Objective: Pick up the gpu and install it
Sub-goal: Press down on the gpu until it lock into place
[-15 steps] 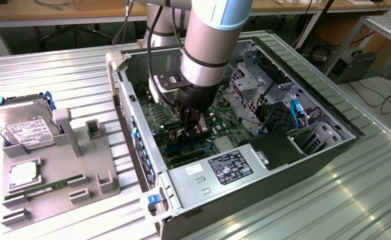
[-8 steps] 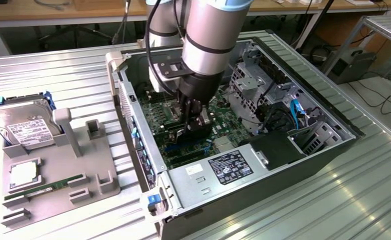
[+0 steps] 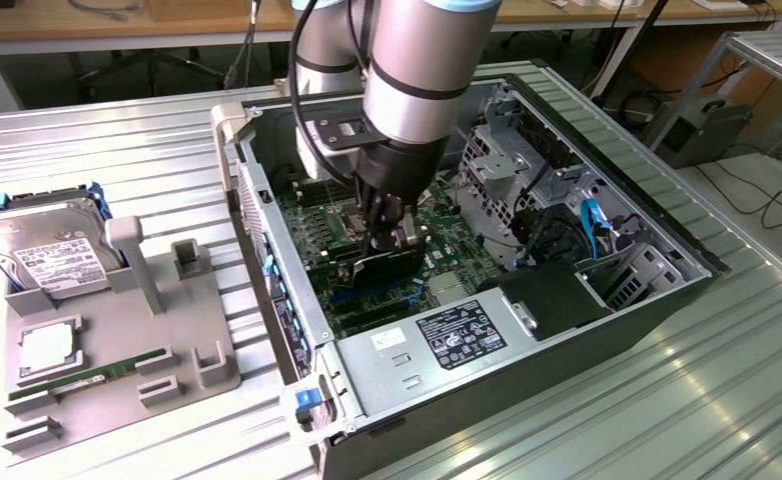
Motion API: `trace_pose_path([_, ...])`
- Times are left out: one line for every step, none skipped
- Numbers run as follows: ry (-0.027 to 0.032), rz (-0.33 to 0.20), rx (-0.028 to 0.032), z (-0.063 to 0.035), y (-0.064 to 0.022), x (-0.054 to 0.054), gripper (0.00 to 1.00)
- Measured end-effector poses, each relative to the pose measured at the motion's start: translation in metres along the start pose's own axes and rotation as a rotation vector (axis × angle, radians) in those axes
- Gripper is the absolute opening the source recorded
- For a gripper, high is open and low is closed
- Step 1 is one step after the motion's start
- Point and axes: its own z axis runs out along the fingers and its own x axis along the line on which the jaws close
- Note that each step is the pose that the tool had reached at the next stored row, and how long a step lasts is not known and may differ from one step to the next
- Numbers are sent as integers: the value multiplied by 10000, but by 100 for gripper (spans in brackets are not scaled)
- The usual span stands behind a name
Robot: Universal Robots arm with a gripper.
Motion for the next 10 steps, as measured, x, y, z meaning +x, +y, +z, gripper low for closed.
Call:
trace_pose_path([2,-2,-1,1,5,0,11])
trace_pose_path([1,-5,-1,5,11,0,11])
trace_pose_path([0,-8,0,13,17,0,11])
trace_pose_path([0,-15,3,29,24,-1,11])
trace_pose_path([1,-35,21,73,33,-4,11])
trace_pose_path([0,-45,27,88,35,-6,11])
trace_pose_path([3,-54,31,100,37,-7,11])
trace_pose_path([6,-66,31,111,39,-7,11])
trace_pose_path([7,-76,32,119,39,-7,11])
trace_pose_path([8,-84,32,125,40,-6,11])
